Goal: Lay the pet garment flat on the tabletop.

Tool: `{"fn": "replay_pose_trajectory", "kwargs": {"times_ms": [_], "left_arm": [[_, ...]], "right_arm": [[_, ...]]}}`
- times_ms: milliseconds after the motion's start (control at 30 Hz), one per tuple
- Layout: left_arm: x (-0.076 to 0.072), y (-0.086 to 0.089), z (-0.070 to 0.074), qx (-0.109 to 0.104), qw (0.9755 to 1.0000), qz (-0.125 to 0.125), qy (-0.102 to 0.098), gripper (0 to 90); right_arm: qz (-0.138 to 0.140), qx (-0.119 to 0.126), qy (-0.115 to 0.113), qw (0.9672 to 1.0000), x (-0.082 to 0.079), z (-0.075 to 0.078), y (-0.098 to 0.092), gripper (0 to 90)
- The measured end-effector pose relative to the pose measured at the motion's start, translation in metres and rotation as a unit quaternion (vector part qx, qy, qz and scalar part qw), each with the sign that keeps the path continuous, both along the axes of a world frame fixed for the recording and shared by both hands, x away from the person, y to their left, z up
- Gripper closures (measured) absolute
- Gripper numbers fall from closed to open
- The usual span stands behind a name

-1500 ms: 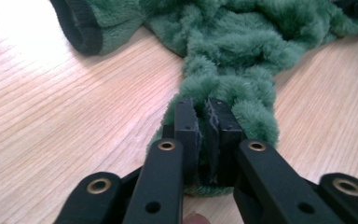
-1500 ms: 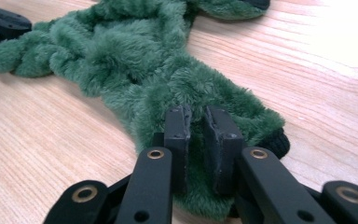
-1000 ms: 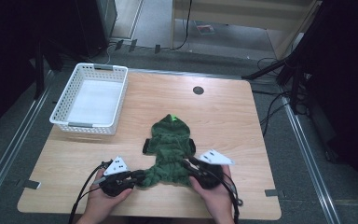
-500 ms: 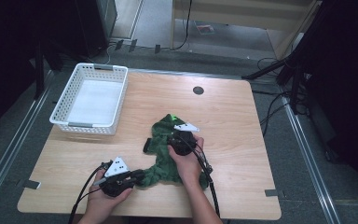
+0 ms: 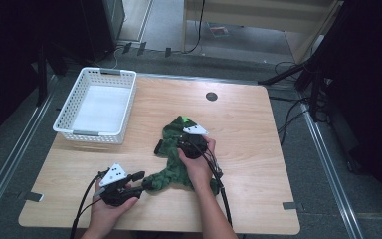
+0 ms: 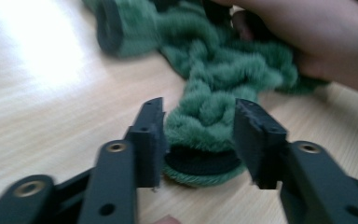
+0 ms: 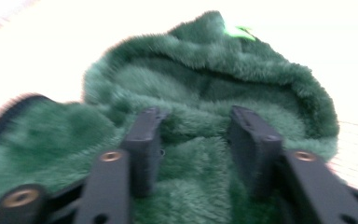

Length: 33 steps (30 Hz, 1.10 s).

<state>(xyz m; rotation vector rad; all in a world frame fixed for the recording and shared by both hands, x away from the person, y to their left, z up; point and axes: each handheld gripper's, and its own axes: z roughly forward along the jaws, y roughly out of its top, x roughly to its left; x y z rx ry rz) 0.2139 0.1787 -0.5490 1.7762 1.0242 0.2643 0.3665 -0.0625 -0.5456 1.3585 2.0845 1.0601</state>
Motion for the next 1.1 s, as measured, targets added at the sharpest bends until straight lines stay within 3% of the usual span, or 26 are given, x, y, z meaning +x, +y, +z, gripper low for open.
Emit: {"fn": "replay_pose_trajectory", "kwargs": {"times_ms": [67,167,233,333,433,600,700,933,1100], "left_arm": [[0.0,0.005,0.002,-0.004,0.9999,0.01,-0.009,46.6],[0.0,0.012,0.004,-0.003,0.9996,0.022,-0.017,41.5],[-0.002,0.018,0.007,0.0,0.9993,0.031,-0.022,39.4],[-0.004,0.03,0.012,0.003,0.9985,0.048,-0.027,33.2],[-0.004,0.045,0.016,0.001,0.9977,0.062,-0.025,20.1],[-0.007,0.073,0.018,0.002,0.9964,0.082,-0.021,2.0],[-0.009,0.091,0.018,-0.005,0.9952,0.095,-0.019,0.0],[-0.012,0.132,0.014,0.002,0.9879,0.155,-0.013,0.0],[-0.012,0.156,0.01,0.023,0.9816,0.189,-0.016,0.0]], "right_arm": [[0.004,0.025,0.004,0.9997,-0.002,0.007,-0.005,46.1],[0.011,0.036,-0.01,0.9992,-0.008,0.02,-0.012,38.6],[0.02,0.032,-0.017,0.9991,-0.013,0.027,-0.017,31.5],[0.028,0.025,-0.011,0.9992,-0.023,0.035,-0.028,13.9],[0.028,0.007,-0.012,0.9995,-0.035,0.038,-0.043,0.0],[0.021,0.012,-0.02,0.9995,-0.057,0.038,-0.08,0.0],[0.005,0.005,-0.027,0.9996,-0.07,0.035,-0.102,0.0],[-0.037,0.019,-0.031,0.9987,-0.097,0.025,-0.156,0.0],[-0.064,0.039,-0.024,0.9969,-0.112,0.021,-0.189,0.0]]}}
